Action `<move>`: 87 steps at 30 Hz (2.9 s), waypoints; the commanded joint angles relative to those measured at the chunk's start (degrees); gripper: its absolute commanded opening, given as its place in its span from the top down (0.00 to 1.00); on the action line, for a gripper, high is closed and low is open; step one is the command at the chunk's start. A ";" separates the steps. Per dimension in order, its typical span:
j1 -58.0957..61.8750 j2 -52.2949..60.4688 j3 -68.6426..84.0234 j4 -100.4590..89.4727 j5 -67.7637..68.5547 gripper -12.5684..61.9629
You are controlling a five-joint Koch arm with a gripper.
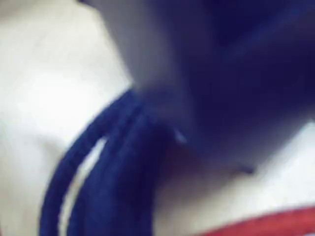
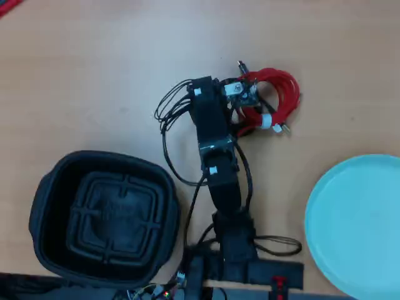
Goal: Put a black charging cable in a black bowl and put a red charging cable in a green bowl
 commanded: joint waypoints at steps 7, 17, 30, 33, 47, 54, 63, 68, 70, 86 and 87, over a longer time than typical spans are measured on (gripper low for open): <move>0.70 0.09 -2.29 -0.44 0.09 0.96; 0.26 0.70 -2.37 0.09 0.70 0.93; -3.34 17.58 -3.78 -1.23 -3.52 0.93; -3.60 20.74 -3.96 -4.57 -5.10 0.93; -3.34 34.28 -3.34 -9.05 -5.27 0.93; -3.34 39.20 -3.25 -11.43 -5.98 0.93; -2.55 38.85 -2.99 -11.51 -5.98 0.93; -1.67 38.94 -1.05 -13.54 -6.06 0.93; -1.67 39.20 -0.97 -15.29 -7.03 0.93; -14.24 59.85 13.36 -18.37 -25.05 0.93; -16.08 61.61 15.12 -18.72 -25.14 0.93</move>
